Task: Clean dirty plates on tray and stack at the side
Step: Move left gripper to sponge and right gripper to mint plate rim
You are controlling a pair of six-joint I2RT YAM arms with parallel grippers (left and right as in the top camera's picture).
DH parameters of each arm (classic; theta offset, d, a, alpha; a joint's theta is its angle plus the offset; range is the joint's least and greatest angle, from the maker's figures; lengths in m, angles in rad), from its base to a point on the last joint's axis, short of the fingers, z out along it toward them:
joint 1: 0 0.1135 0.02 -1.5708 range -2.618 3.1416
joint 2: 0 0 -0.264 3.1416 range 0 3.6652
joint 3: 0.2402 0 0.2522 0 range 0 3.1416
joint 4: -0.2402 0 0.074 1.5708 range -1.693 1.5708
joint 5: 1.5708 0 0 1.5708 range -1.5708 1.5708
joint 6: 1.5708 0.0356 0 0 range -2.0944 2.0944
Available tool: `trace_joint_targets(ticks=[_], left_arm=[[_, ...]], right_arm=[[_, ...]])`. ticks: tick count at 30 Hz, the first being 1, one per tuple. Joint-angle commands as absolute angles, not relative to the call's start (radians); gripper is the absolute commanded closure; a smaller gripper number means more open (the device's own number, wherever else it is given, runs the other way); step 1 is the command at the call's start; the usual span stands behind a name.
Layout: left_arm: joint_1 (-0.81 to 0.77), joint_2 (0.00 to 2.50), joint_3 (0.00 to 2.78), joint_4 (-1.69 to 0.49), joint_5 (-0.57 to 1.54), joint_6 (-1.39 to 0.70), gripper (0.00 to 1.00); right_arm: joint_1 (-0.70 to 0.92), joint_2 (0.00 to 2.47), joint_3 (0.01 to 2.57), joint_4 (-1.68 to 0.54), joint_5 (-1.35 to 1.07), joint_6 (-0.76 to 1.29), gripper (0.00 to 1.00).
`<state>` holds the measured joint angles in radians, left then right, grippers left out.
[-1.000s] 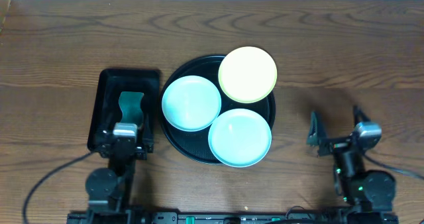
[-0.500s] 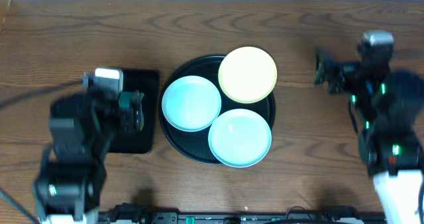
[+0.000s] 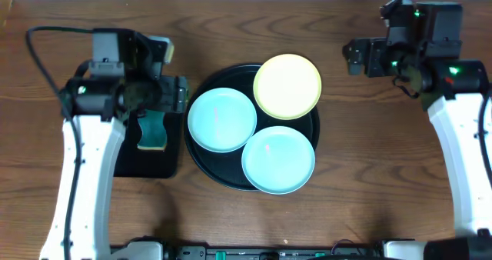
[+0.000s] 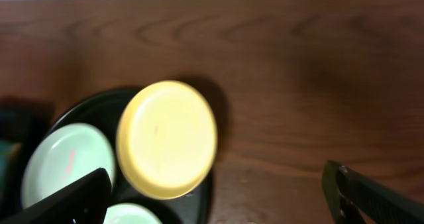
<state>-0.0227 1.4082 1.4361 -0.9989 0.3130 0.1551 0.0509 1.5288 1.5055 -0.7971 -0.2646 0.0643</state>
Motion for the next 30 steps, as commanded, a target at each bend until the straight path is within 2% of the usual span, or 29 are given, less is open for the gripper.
trace_joint_targets(ticks=[1,6,12,23,24,26,29,30], left_arm=[[-0.023,1.463,1.456,-1.009,0.423,0.143,0.19],[-0.023,1.525,1.449,-1.018,0.407,0.132,0.19],[0.027,1.518,1.461,-1.017,0.138,-0.147,0.19],[0.236,1.510,1.462,-1.062,0.137,-0.155,0.19],[0.250,1.510,1.462,-1.062,0.137,-0.155,0.19],[0.269,1.510,1.459,-1.062,0.137,-0.154,0.19],[0.275,1.510,1.450,-1.061,0.136,-0.121,0.19],[0.274,1.510,1.448,-1.061,0.128,-0.117,0.19]], right_arm=[[0.068,1.565,1.527,-0.801,-0.434,0.081,0.01],[0.179,1.641,1.528,-0.788,-0.375,0.103,0.01],[0.330,1.726,1.557,-0.765,-0.299,0.200,0.01],[0.486,1.977,1.708,-0.872,-0.262,0.331,0.01],[0.496,1.990,1.707,-0.872,-0.259,0.346,0.04],[0.510,2.013,1.707,-0.876,-0.259,0.372,0.17],[0.527,2.036,1.707,-0.890,-0.258,0.424,0.48],[0.535,2.045,1.707,-0.896,-0.253,0.440,0.51]])
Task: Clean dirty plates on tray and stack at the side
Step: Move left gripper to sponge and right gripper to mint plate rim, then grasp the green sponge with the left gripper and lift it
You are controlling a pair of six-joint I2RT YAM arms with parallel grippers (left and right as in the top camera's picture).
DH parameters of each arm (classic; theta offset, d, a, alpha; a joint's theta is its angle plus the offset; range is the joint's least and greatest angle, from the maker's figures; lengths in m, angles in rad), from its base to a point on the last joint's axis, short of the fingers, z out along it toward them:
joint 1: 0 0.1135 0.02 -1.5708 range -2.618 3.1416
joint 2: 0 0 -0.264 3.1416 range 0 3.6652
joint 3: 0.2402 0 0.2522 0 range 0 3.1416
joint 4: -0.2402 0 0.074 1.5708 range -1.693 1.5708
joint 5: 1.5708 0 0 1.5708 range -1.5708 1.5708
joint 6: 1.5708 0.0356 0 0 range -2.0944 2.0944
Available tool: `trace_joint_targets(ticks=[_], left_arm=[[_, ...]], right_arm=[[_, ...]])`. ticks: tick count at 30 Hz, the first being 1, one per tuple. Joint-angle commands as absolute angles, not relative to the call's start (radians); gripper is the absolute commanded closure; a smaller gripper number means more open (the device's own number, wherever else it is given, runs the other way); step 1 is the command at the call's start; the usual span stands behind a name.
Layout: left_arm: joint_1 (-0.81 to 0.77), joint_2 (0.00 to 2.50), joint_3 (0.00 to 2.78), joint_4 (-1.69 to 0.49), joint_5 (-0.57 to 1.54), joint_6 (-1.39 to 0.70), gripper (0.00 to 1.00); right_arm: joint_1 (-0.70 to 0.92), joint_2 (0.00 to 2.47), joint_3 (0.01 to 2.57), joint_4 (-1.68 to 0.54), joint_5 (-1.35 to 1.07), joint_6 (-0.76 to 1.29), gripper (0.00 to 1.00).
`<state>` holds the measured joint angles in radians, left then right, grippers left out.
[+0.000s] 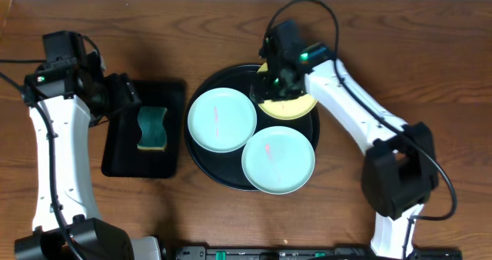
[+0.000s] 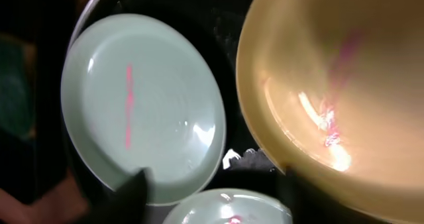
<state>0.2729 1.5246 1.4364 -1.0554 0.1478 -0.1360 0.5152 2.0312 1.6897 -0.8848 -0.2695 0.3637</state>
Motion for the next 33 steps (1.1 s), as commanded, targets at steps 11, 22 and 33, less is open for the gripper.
trace_joint_targets(ticks=[11,22,33], left_arm=[[0.274,1.510,1.417,-1.066,0.081,-0.117,0.19],[0.274,1.511,1.417,-1.054,0.080,-0.117,0.19],[0.274,1.542,1.409,-1.047,0.081,-0.098,0.22]], right_arm=[[0.604,2.099,1.700,-0.920,-0.123,0.503,0.62],[0.625,2.207,1.700,-0.866,-0.101,0.505,0.77],[0.629,2.255,1.700,-0.839,-0.102,0.504,0.84]])
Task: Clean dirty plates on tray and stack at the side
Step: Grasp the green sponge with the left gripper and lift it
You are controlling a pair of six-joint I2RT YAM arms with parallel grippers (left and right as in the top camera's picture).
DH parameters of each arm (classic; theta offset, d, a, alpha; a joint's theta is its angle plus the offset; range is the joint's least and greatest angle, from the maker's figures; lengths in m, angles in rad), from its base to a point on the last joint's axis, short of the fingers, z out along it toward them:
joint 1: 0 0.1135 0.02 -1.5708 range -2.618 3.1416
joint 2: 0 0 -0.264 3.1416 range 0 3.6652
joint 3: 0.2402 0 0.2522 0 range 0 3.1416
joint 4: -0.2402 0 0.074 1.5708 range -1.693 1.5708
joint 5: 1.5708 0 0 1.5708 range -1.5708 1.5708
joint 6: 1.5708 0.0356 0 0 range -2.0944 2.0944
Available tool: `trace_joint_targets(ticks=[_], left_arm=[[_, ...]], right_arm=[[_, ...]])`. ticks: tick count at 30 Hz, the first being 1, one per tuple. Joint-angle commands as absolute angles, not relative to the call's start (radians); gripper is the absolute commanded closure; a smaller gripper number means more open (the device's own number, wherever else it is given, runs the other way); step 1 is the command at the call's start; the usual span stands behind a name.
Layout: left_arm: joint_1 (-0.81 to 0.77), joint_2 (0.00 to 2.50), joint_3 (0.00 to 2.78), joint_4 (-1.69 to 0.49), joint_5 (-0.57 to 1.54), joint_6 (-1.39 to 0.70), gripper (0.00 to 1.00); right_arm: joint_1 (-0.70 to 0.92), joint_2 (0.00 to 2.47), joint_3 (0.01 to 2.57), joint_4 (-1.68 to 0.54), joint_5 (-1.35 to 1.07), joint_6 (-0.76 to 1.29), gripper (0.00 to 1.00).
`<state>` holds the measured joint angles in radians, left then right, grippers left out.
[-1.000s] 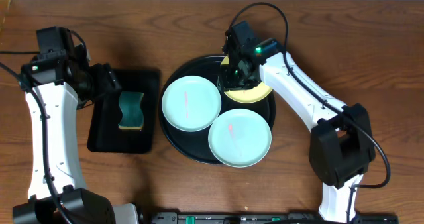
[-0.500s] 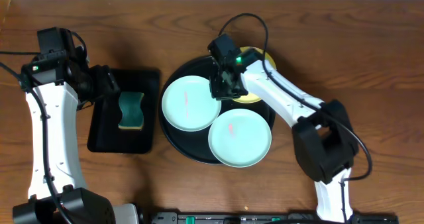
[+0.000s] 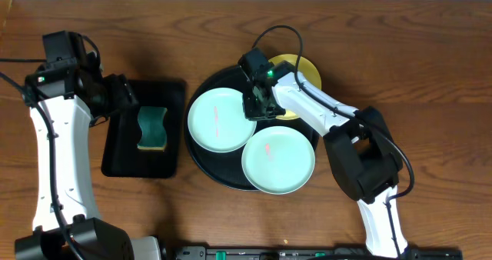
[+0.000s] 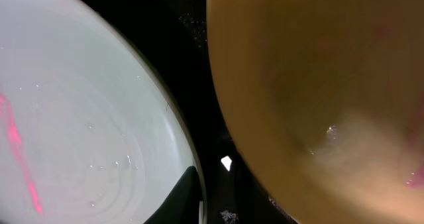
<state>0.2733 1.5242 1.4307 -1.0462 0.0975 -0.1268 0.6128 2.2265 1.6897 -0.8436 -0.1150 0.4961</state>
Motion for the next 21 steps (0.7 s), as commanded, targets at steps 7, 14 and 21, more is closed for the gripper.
trace_joint_targets(ticks=[7,14,21], left_arm=[[0.274,1.625,1.409,-1.047,0.081,-0.078,0.28],[0.273,1.735,1.409,-1.048,0.106,-0.016,0.35],[0.262,1.826,1.409,-1.028,0.173,0.101,0.35]], right_arm=[[0.632,2.269,1.700,-0.828,-0.102,0.503,0.99],[0.632,2.271,1.700,-0.830,-0.101,0.492,0.99],[0.632,2.271,1.700,-0.827,-0.102,0.481,0.99]])
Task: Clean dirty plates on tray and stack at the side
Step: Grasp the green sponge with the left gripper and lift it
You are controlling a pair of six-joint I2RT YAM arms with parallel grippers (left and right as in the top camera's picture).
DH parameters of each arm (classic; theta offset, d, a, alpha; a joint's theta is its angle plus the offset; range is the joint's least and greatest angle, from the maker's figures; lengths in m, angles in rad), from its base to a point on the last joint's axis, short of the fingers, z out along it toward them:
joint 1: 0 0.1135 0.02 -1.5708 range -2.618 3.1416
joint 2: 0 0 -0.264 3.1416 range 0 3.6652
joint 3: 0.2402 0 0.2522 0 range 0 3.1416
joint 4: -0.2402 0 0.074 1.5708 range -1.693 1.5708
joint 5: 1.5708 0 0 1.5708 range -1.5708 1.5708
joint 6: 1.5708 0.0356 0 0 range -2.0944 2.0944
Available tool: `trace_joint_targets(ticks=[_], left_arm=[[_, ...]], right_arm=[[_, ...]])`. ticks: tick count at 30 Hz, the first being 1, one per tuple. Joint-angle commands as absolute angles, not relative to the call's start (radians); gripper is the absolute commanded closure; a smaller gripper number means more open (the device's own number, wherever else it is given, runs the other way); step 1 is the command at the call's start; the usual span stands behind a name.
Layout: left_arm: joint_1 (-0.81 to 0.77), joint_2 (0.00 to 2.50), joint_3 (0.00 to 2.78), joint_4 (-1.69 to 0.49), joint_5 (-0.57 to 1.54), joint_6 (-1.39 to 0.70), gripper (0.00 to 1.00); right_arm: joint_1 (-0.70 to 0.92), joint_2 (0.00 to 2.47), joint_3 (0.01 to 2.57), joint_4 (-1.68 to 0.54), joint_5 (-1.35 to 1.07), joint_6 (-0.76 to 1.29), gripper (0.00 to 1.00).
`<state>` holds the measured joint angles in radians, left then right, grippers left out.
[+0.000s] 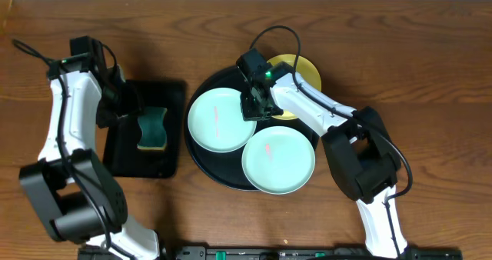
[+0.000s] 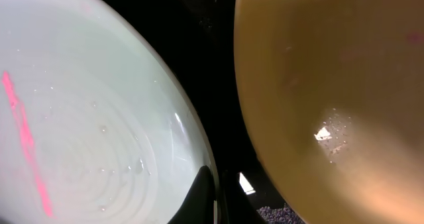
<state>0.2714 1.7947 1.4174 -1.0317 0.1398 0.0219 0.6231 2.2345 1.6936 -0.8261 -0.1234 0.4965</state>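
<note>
A round black tray (image 1: pixel 201 148) holds two light blue plates, one on the left (image 1: pixel 217 123) and one at the front (image 1: pixel 278 161), each with a pink streak. A yellow plate (image 1: pixel 306 69) lies at the back right. In the right wrist view the left blue plate (image 2: pixel 79 124) and the yellow plate (image 2: pixel 344 85) fill the frame. My right gripper (image 1: pixel 252 108) (image 2: pixel 213 187) is shut on the left blue plate's right rim, one finger inside the rim and one outside. My left gripper (image 1: pixel 124 98) hovers by the sponge tray; its jaws are too dark to read.
A green sponge (image 1: pixel 152 129) lies on a small black rectangular tray (image 1: pixel 127 160) left of the round tray. The wooden table (image 1: pixel 415 52) extends to the right and behind. The right arm's cable arcs over the yellow plate.
My right gripper's fingers have come together on the left blue plate's rim. The left arm's upper part has shifted right, with its gripper still at the sponge tray's upper left.
First my right gripper was open far to the right of the tray and my left one hung over the sponge. Then the right was above the yellow plate and the left arm stood further left. Later the right was low between blue and yellow plates, now gripping the blue rim.
</note>
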Motion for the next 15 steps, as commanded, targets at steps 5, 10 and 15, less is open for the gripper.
trace_joint_targets(ticks=[5,10,15], left_arm=[[0.227,1.868,1.408,-1.017,0.172,0.177,0.35],[0.204,1.903,1.408,-0.969,0.171,0.179,0.36],[0.194,1.947,1.404,-0.969,0.171,0.179,0.42]], right_arm=[[0.632,2.271,1.700,-0.826,-0.102,0.476,0.99],[0.632,2.271,1.700,-0.826,-0.101,0.473,0.99],[0.632,2.272,1.700,-0.826,-0.101,0.470,0.99]])
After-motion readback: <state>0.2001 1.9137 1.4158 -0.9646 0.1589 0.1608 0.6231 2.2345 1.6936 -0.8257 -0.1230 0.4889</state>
